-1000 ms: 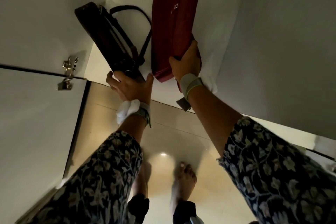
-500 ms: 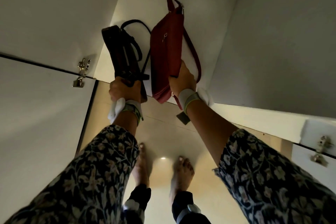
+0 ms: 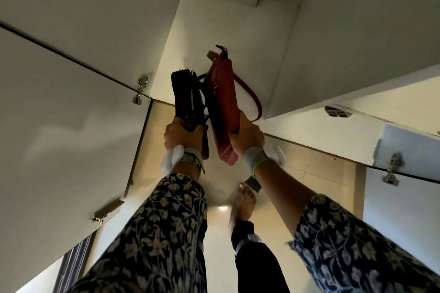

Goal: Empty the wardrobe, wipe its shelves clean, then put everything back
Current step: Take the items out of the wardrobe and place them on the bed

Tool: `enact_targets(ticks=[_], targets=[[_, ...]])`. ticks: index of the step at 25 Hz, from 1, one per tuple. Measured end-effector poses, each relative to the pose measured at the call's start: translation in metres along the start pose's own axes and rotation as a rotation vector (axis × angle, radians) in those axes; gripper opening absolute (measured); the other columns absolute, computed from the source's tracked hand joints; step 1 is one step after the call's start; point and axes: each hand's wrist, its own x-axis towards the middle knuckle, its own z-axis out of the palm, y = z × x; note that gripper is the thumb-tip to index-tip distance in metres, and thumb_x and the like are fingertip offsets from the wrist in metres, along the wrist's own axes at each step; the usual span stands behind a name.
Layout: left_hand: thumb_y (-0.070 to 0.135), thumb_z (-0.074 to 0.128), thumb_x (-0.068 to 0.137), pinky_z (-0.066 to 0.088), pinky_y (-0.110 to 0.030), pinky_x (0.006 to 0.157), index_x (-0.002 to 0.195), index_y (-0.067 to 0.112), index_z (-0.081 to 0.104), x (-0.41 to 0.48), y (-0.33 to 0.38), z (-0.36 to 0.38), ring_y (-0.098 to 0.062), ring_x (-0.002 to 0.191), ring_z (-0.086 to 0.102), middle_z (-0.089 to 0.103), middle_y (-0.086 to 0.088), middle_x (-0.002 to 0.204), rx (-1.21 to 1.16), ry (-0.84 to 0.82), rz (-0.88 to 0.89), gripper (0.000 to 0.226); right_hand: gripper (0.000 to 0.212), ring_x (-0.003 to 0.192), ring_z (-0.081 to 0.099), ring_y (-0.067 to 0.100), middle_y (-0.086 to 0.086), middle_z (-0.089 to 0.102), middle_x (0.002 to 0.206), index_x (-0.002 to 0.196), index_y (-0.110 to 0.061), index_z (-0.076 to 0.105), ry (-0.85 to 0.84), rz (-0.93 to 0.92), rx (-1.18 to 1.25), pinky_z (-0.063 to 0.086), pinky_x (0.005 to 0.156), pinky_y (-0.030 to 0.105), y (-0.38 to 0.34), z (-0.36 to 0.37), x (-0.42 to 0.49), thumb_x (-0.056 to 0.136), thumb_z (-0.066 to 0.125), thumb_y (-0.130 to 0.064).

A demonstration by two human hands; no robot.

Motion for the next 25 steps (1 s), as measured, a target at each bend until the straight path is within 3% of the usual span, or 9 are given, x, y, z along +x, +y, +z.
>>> enact_targets(ticks=[6, 11, 16, 20, 25], targets=[[0.029, 0.071, 0.076, 0.043, -0.032, 0.079, 0.102, 0.011, 0.062, -0.064, -0.01, -0.039, -0.033, 0.1, 0.06, 0.065, -0.013, 0.106, 0.023, -0.071, 0.085, 0.033, 0.058, 0.106, 0.06, 0.036, 0.012, 0.065, 0.113, 0.14, -0.028, 0.037, 0.052, 0.126, 0.125, 0.046, 0.088, 0.035, 0.003, -0.019, -0.078, 0.086, 0.051, -0.012], [0.028, 0.072, 0.076, 0.04, -0.026, 0.075, 0.102, 0.012, 0.063, -0.122, -0.024, -0.079, -0.031, 0.099, 0.062, 0.066, -0.01, 0.104, 0.043, -0.133, 0.166, 0.032, 0.051, 0.102, 0.061, 0.037, 0.01, 0.066, 0.111, 0.135, -0.031, 0.041, 0.105, 0.213, 0.226, 0.039, 0.076, 0.028, 0.001, -0.034, -0.16, 0.087, 0.049, -0.018], [0.03, 0.075, 0.071, 0.041, -0.026, 0.074, 0.098, 0.011, 0.064, -0.207, -0.052, -0.151, -0.03, 0.094, 0.063, 0.066, -0.008, 0.1, 0.053, -0.173, 0.318, 0.035, 0.051, 0.1, 0.061, 0.037, 0.011, 0.066, 0.112, 0.135, -0.03, 0.042, 0.244, 0.306, 0.298, 0.044, 0.081, 0.032, -0.018, -0.05, -0.291, 0.086, 0.048, -0.017], [0.033, 0.073, 0.071, 0.042, -0.025, 0.074, 0.094, 0.016, 0.065, -0.27, -0.073, -0.19, -0.029, 0.092, 0.064, 0.069, -0.006, 0.095, -0.013, -0.24, 0.295, 0.03, 0.051, 0.1, 0.062, 0.035, 0.009, 0.067, 0.11, 0.134, -0.031, 0.043, 0.333, 0.376, 0.395, 0.046, 0.083, 0.033, -0.022, -0.051, -0.374, 0.085, 0.048, -0.017], [0.036, 0.069, 0.076, 0.041, -0.025, 0.076, 0.097, 0.018, 0.064, -0.358, -0.092, -0.217, -0.028, 0.097, 0.063, 0.068, -0.007, 0.1, 0.116, -0.32, 0.433, 0.028, 0.05, 0.101, 0.061, 0.037, 0.011, 0.066, 0.113, 0.133, -0.031, 0.046, 0.479, 0.489, 0.485, 0.049, 0.085, 0.037, -0.003, -0.044, -0.479, 0.084, 0.051, -0.019]])
